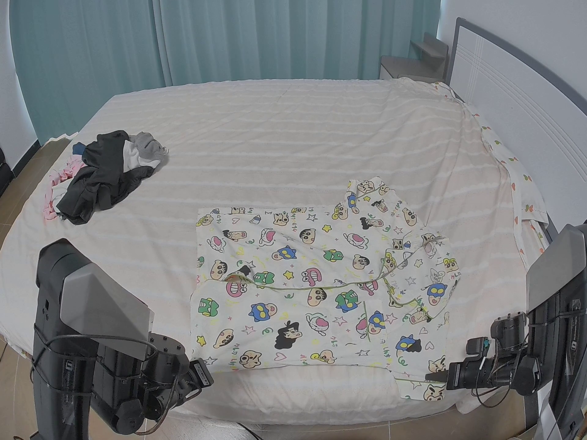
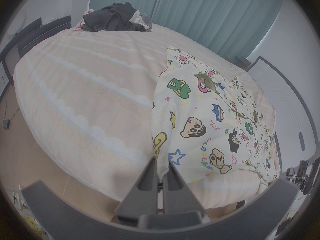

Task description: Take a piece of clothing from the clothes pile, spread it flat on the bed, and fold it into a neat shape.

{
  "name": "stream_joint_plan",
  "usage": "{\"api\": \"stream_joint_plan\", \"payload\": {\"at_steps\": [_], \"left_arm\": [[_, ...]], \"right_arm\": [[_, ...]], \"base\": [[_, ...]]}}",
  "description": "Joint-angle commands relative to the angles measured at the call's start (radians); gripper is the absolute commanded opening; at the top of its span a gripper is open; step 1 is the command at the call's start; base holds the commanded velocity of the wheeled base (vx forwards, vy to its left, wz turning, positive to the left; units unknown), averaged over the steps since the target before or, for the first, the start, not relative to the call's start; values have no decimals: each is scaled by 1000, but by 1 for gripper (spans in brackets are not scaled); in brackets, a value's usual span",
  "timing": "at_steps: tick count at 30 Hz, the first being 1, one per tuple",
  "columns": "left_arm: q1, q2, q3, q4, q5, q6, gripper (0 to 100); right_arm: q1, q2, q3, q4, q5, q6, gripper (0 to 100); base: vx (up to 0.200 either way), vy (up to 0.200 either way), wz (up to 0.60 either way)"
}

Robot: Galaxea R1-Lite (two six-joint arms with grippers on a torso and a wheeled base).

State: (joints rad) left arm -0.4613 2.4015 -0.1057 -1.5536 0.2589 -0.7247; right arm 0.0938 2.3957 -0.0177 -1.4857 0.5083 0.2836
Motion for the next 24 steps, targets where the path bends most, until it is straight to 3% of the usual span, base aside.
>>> {"api": "stream_joint_plan", "payload": {"at_steps": [1, 7, 20, 24], "left_arm": [[-13, -13, 29, -17, -1, -2, 0], [-34, -74, 98, -17, -38, -4, 0], [-69, -133, 106, -14, -27, -84, 0], [-92, -150, 106, 43, -30, -107, 0]], "right_arm": [[-14, -92, 18, 94, 27, -6, 0], [-17, -216, 18, 306, 108, -40, 0], [-34, -360, 18, 502, 122, -77, 0], [-34, -382, 18, 535, 122, -77, 0]], "base": [[0, 0, 0], [0, 0, 0], [0, 0, 0], [0, 0, 0]]}}
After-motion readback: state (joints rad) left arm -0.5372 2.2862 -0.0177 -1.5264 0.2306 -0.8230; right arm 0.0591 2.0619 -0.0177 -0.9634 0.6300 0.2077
